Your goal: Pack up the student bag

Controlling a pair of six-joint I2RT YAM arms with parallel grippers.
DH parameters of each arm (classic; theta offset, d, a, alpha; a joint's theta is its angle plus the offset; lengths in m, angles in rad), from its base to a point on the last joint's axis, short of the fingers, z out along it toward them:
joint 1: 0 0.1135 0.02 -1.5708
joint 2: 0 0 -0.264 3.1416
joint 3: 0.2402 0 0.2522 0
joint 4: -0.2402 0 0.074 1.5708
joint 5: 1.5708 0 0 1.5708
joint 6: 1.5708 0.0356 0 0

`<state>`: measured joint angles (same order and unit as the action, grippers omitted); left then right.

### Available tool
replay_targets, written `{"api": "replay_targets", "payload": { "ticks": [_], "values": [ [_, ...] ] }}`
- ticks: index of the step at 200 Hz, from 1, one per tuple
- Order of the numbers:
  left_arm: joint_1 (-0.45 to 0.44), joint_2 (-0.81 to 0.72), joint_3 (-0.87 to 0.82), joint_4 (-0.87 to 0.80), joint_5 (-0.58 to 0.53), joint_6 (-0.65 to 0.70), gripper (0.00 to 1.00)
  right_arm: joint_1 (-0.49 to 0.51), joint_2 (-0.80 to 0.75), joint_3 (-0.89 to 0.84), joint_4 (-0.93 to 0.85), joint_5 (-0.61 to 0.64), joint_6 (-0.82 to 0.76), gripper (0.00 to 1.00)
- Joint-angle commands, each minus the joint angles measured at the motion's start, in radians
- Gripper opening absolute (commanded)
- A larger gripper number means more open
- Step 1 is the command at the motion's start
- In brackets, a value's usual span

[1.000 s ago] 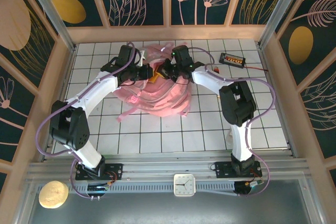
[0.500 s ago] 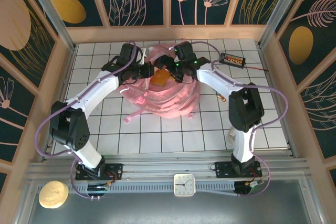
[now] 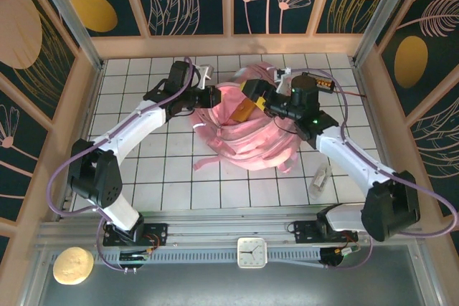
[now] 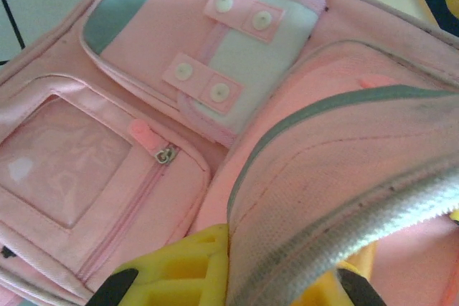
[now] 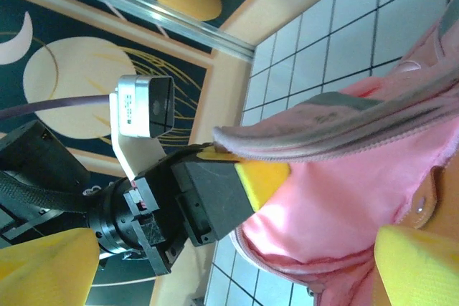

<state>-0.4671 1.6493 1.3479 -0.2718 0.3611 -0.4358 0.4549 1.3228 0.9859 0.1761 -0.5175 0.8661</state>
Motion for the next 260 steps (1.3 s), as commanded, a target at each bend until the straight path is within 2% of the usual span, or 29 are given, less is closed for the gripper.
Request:
{"api": "replay_targets", "payload": {
  "ticks": [1,14,23,54,64,75,86,107,130,154,172,198,228,260],
  "values": [
    [0.075,0.002,-0.001,0.018,-0.167,-0.037,0.00,0.002,0.023,0.127,0.036,0.021,-0.166,0.99],
    [0.076,-0.006,-0.001,0.016,-0.185,-0.033,0.00,0.004,0.030,0.148,0.040,0.015,-0.205,0.99],
    [0.077,-0.011,-0.003,0.011,-0.196,-0.029,0.00,-0.009,0.030,0.129,0.110,-0.003,-0.190,0.99],
    [0.079,-0.019,-0.010,0.010,-0.207,-0.030,0.00,-0.040,0.118,0.060,0.627,-0.152,0.025,0.99],
    [0.079,-0.018,-0.006,0.001,-0.219,-0.033,0.00,-0.028,0.177,0.109,0.673,-0.174,0.053,0.99],
    [0.081,-0.022,-0.002,-0.006,-0.235,-0.032,0.00,-0.012,0.217,0.198,0.551,-0.173,-0.003,0.99],
    [0.084,-0.033,-0.004,-0.006,-0.246,-0.031,0.00,-0.002,0.219,0.274,0.365,-0.122,-0.120,0.99],
    [0.088,-0.043,-0.007,-0.003,-0.234,-0.022,0.00,-0.031,0.175,0.383,-0.084,0.120,-0.262,0.99],
    [0.091,-0.046,-0.023,0.030,-0.196,-0.017,0.00,-0.148,0.154,0.497,-0.672,0.384,-0.213,0.99],
    [0.093,-0.054,-0.066,0.116,-0.170,-0.042,0.00,-0.295,0.065,0.370,-1.022,0.441,-0.101,0.99],
    [0.093,-0.045,-0.070,0.144,-0.151,-0.046,0.00,-0.384,-0.034,0.206,-1.129,0.426,-0.065,0.99],
    [0.093,-0.051,-0.088,0.178,-0.158,-0.037,0.00,-0.465,-0.154,0.025,-1.235,0.493,0.016,0.99],
    [0.094,-0.058,-0.099,0.178,-0.166,-0.014,0.00,-0.500,-0.218,-0.111,-1.204,0.585,0.030,0.99],
    [0.100,-0.083,-0.132,0.180,-0.168,0.000,0.00,-0.508,-0.161,-0.243,-1.073,0.539,0.015,0.99]
  ]
}}
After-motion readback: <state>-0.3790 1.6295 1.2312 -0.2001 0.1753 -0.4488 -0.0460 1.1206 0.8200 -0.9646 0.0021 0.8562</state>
